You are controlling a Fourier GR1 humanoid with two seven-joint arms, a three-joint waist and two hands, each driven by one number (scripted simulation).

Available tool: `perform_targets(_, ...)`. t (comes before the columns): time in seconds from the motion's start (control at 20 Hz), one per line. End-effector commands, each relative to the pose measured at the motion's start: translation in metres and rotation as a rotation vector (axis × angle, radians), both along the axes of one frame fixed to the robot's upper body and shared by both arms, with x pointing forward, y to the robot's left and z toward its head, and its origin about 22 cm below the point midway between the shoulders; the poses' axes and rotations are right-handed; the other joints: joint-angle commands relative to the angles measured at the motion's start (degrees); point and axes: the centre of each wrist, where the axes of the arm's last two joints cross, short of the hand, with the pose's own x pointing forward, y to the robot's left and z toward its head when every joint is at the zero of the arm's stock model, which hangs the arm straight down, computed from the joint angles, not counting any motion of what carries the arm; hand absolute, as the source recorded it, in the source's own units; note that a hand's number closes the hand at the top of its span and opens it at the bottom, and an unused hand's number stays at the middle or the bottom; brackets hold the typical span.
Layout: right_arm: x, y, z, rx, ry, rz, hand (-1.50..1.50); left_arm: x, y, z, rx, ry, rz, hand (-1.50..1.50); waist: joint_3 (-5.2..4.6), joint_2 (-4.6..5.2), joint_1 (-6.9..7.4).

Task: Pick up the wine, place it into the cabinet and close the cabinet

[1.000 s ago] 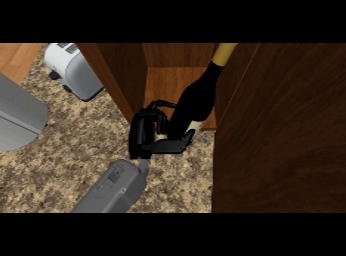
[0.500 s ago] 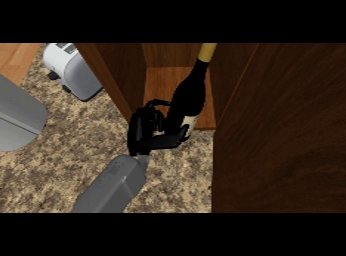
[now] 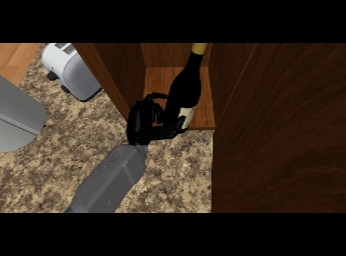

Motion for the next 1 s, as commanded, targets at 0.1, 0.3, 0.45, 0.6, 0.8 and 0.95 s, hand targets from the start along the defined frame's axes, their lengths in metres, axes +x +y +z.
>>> perform_targets(0.1,0.004,0.016,-0.007,-0.002,0.003,0.004,-1.50,0.019,-0.005,0.012,0.001,0.015,-0.010,1.50,-0.01,0.04,-0.14)
perform_targets(0.3,0.007,-0.001,-0.018,0.010,0.025,0.002,-1.50,0.019,-0.013,0.016,-0.060,0.017,-0.011,1.50,-0.01,0.17,-0.92)
perform_targets(0.45,-0.005,0.001,0.008,-0.011,0.001,0.014,-1.50,0.029,-0.011,0.019,-0.038,0.006,-0.007,1.50,-0.02,0.14,-0.90)
perform_targets(0.6,0.004,-0.013,-0.006,-0.008,0.008,0.025,-1.50,0.025,-0.004,0.011,-0.021,-0.007,-0.014,1.50,0.02,-0.02,0.01)
perform_targets(0.8,0.011,0.011,-0.005,-0.002,-0.007,0.006,-1.50,0.045,-0.010,0.032,-0.023,0.029,0.010,1.50,-0.01,0.19,-0.61)
perform_targets(0.95,0.004,0.006,-0.011,0.005,0.001,0.015,-1.50,0.053,-0.003,0.032,0.007,0.073,0.038,1.50,-0.01,0.31,-1.08)
